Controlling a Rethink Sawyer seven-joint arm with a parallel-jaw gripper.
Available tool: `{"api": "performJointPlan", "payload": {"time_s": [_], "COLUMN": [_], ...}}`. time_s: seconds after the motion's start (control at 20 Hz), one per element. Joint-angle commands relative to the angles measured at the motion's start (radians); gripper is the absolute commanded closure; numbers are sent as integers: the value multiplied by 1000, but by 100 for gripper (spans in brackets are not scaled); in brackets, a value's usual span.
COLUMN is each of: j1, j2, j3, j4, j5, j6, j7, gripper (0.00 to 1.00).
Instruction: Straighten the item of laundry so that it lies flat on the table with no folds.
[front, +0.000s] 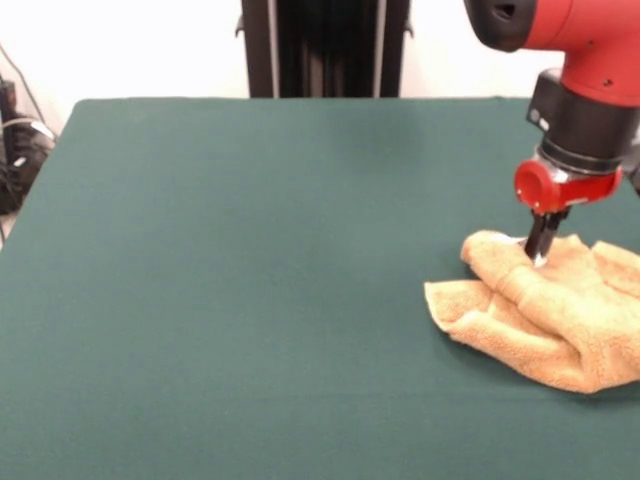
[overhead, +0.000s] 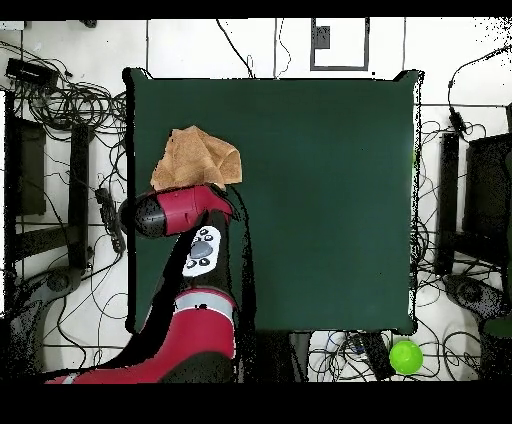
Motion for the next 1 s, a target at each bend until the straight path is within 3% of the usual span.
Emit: {"api": "performJointPlan", "payload": {"time_s": [0.05, 0.4, 0.65, 1.0], "j1": [33, 30, 15, -1], "j2": [74, 15, -11, 3], "j3": [56, 47, 51, 67], "j4": [124, 84, -25, -129], "j5": [57, 81, 85, 69], "j6": [54, 273, 516, 657], "j7": [265, 218, 169, 155], "gripper": [100, 100, 100, 100]}}
